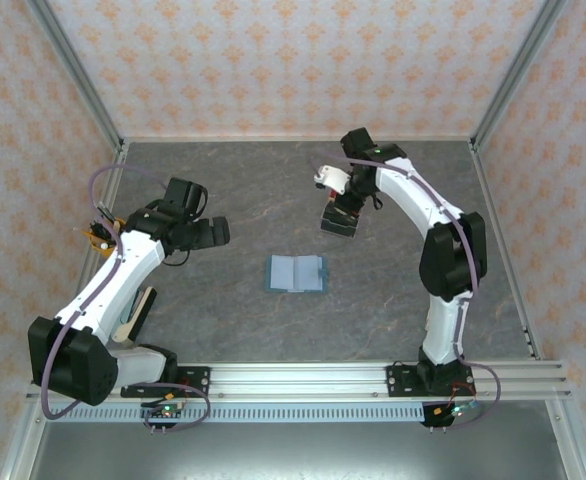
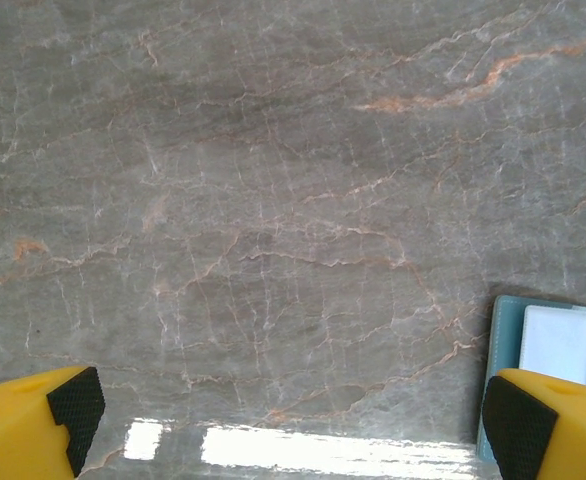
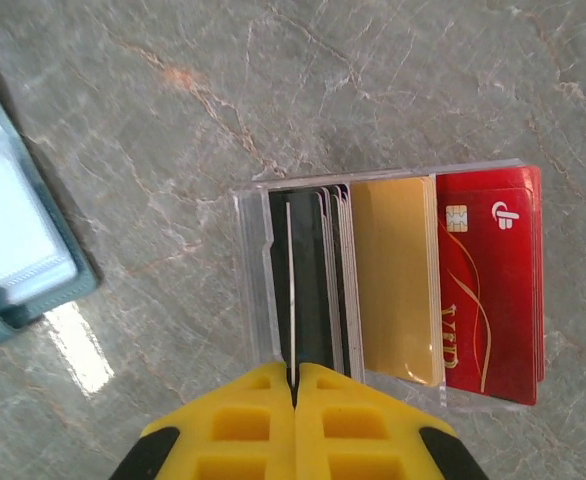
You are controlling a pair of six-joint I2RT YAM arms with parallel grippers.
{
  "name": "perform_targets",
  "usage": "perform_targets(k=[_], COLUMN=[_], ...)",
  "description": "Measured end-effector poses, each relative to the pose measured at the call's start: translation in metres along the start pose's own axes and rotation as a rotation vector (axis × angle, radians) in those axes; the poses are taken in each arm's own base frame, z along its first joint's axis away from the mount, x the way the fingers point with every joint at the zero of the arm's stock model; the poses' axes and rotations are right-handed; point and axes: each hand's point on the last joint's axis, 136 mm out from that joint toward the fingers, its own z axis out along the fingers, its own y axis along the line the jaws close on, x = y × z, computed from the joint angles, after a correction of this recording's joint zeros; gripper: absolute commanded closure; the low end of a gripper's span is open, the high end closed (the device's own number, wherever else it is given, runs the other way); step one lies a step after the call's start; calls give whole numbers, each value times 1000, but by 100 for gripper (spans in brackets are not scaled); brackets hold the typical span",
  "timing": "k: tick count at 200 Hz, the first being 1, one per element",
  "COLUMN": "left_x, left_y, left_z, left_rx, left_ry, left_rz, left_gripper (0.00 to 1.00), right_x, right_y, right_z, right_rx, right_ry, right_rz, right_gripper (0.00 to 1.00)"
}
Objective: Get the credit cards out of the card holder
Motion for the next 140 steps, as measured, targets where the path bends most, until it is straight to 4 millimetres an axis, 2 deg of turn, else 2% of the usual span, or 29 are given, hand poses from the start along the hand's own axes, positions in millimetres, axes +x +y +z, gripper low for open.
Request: perform_targets(k=[92, 140], left_x=[1, 1], left_y=[0, 0], left_z=[1, 1], left_rx=[-1, -1], left_ry=[3, 4], left_rz=[4, 4], left_gripper=[0, 0], right_x=[8, 6], right_y=[-5, -10], right_z=[22, 24], right_rx=[-34, -35], right_ry=[77, 90], right_rz=[-91, -89], right_gripper=[91, 76])
